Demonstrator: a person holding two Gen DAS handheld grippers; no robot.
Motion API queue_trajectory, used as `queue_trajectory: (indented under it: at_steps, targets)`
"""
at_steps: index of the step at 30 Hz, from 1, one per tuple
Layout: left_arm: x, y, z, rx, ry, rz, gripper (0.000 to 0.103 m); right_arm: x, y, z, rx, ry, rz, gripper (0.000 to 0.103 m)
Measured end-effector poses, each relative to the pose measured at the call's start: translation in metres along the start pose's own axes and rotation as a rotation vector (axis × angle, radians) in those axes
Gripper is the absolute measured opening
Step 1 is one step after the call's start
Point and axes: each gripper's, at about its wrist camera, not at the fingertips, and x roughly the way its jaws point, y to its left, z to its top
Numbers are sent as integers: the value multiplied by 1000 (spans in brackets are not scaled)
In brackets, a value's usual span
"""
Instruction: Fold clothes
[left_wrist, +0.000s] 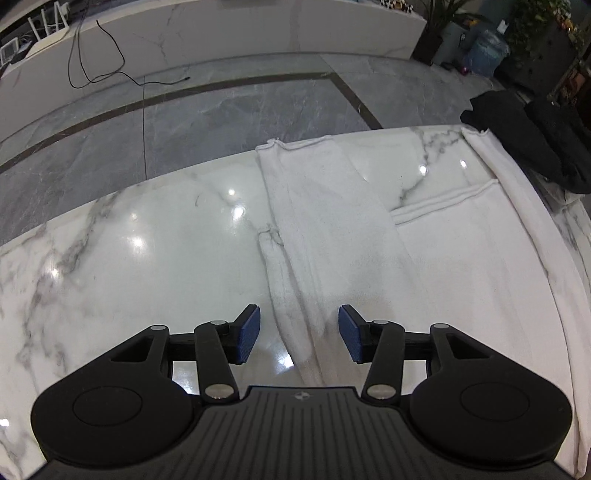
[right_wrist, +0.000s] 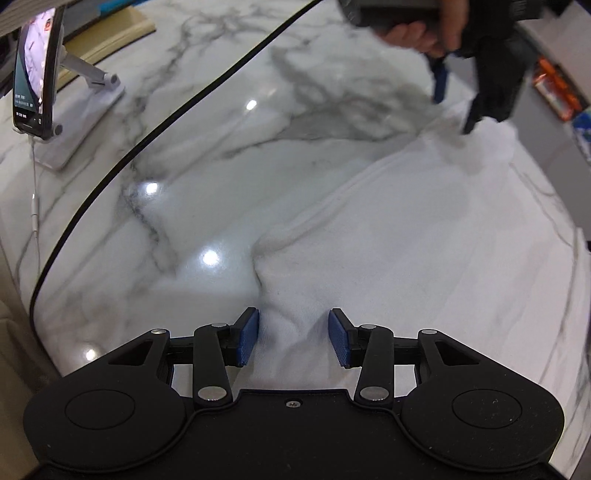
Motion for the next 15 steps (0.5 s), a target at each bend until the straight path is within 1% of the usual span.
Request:
queue_trajectory:
  at_steps: [2,3,4,6,7,8,9,11,15]
  targets:
    - [1,0,2,1,2,-4,38,3,-3,6,-38,33,30,38]
    - [0,1,2,3,1,-9,33,4,-3,8,-69,47,35,38]
    - [0,1,2,5,0,-14,30,4,-2,10,-95,62,37,35]
    - [-1,0,2,11,-2,-17,19,6,1,15,-145,95,33,28]
    - [-1,0,2,14,-3,-19,16,7,2,17,-165,107,29,24]
    - [-1,-1,2,13,-4,-25,11,7,3,18,-179,113,25,18]
    - [-1,-1,1,11,-6,-32,10,8,5,18,-197,117,15,15]
    - [0,-3,1,13,-16,-26,9,8,9,17,-230,122,-9,14]
    - [-1,-5,2,4,-25,-15,8,7,8,11,-221,111,-19,11]
